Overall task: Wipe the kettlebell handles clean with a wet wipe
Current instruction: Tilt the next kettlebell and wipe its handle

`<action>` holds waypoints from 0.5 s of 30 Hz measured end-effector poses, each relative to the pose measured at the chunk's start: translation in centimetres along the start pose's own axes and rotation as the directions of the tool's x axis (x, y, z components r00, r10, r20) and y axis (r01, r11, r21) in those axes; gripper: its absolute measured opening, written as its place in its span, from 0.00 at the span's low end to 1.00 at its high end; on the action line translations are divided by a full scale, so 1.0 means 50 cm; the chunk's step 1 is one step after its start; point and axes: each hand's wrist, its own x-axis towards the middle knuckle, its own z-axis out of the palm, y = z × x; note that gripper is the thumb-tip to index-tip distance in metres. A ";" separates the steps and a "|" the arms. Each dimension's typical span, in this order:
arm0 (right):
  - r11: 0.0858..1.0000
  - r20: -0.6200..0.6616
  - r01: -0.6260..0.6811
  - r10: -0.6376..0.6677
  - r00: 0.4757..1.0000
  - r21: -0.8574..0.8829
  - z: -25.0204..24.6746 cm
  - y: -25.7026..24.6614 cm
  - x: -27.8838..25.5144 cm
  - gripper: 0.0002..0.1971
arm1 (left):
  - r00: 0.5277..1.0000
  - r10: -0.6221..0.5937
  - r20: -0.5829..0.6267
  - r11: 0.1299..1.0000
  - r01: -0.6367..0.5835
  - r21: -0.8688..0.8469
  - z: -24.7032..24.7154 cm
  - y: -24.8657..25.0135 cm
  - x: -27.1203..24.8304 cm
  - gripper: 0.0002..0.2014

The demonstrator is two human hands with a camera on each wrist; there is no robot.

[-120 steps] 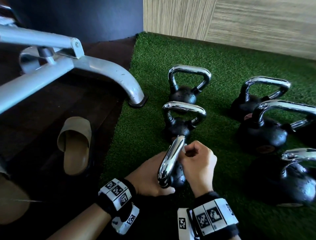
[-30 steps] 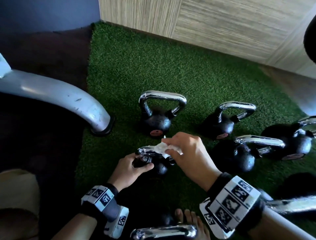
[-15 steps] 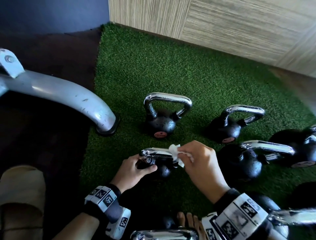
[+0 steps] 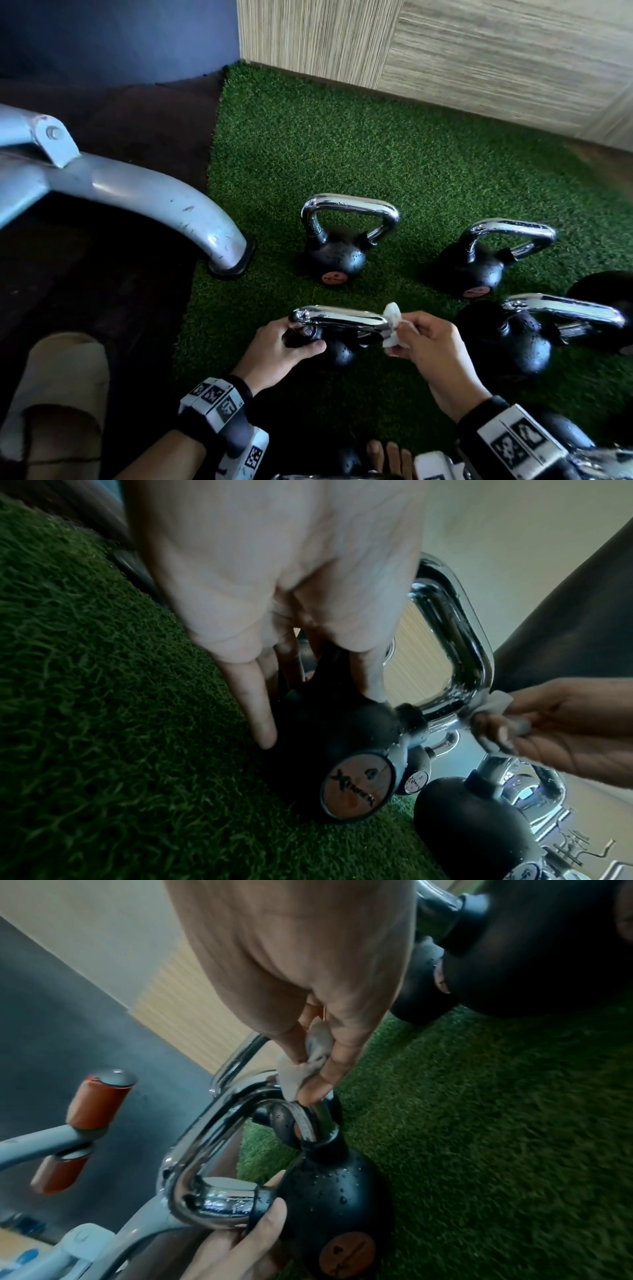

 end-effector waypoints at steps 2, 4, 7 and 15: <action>0.984 0.066 -0.118 0.110 0.992 0.134 0.004 0.009 0.011 0.10 | 1.000 0.013 0.001 0.999 -0.013 0.031 -0.003 0.000 -0.002 0.22; 0.920 0.130 -0.269 0.241 0.962 0.285 0.014 0.023 0.023 0.09 | 1.000 0.018 0.006 0.999 -0.018 0.046 -0.005 0.001 -0.003 0.21; 0.776 0.217 -0.441 0.384 0.898 0.452 0.029 0.048 0.031 0.08 | 1.000 -0.002 0.011 1.000 0.001 0.027 -0.007 0.003 -0.006 0.26; 0.959 -0.009 -0.265 0.267 0.964 0.098 -0.027 -0.005 0.029 0.06 | 0.985 -0.074 0.156 0.992 0.089 -0.093 -0.054 0.002 -0.024 0.35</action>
